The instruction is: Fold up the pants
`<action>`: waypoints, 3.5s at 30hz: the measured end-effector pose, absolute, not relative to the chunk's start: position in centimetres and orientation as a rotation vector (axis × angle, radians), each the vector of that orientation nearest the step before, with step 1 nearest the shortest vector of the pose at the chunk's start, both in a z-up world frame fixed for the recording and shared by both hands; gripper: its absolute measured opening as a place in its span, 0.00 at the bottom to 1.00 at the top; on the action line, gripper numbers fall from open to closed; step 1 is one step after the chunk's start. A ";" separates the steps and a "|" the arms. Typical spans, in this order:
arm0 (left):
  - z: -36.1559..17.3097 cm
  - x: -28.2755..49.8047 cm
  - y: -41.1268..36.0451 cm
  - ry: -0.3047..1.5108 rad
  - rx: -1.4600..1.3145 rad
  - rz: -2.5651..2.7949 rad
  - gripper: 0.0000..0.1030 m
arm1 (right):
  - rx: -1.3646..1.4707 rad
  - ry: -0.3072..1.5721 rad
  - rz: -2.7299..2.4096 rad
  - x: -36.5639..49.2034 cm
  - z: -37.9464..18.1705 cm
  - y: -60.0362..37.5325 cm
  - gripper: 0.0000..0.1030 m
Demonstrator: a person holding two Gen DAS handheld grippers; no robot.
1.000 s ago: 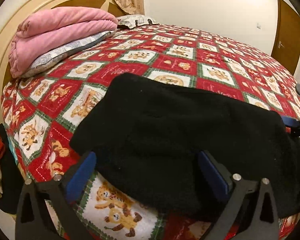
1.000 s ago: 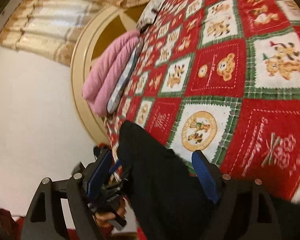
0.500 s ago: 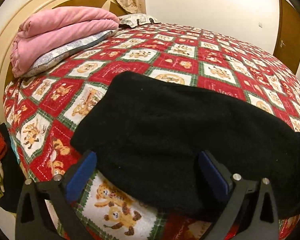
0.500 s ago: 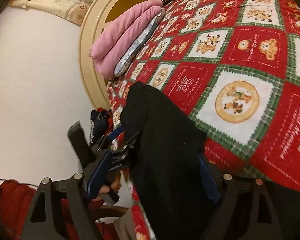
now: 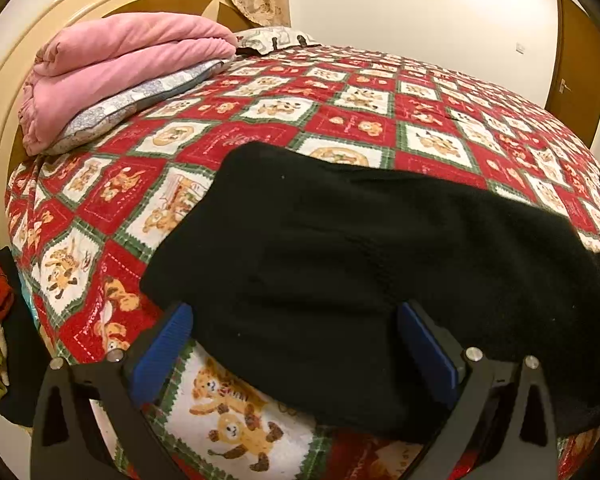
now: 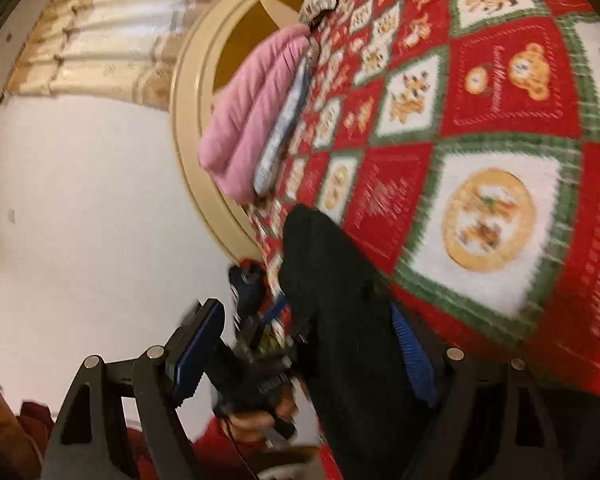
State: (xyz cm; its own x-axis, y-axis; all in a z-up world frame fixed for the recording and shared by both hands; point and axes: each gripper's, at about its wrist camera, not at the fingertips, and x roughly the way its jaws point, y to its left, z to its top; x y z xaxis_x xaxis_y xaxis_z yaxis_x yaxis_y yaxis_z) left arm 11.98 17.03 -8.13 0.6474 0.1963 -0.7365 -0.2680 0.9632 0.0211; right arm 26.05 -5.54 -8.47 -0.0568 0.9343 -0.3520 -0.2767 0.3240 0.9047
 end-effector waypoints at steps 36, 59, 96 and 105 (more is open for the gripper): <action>-8.1 11.7 17.1 0.834 -0.104 0.274 1.00 | 0.406 1.187 1.305 20.9 -6.6 -3.8 0.82; -8.1 11.7 16.9 0.840 -0.101 0.273 1.00 | 0.397 0.986 0.779 20.3 -3.8 -14.0 0.82; -8.0 12.1 16.9 0.883 -0.107 0.269 1.00 | 0.348 1.199 -0.555 27.9 -3.1 -46.7 0.07; -7.9 12.1 16.8 0.876 -0.103 0.263 1.00 | 0.706 0.800 -0.234 12.8 5.7 -48.9 0.06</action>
State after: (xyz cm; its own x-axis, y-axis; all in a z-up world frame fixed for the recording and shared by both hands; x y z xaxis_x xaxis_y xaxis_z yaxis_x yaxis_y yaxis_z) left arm 12.14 16.77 -7.86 0.6103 0.1853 -0.7702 -0.2689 0.9630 0.0185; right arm 12.83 -48.93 5.74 0.6856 0.0650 -0.7251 0.4460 0.7496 0.4890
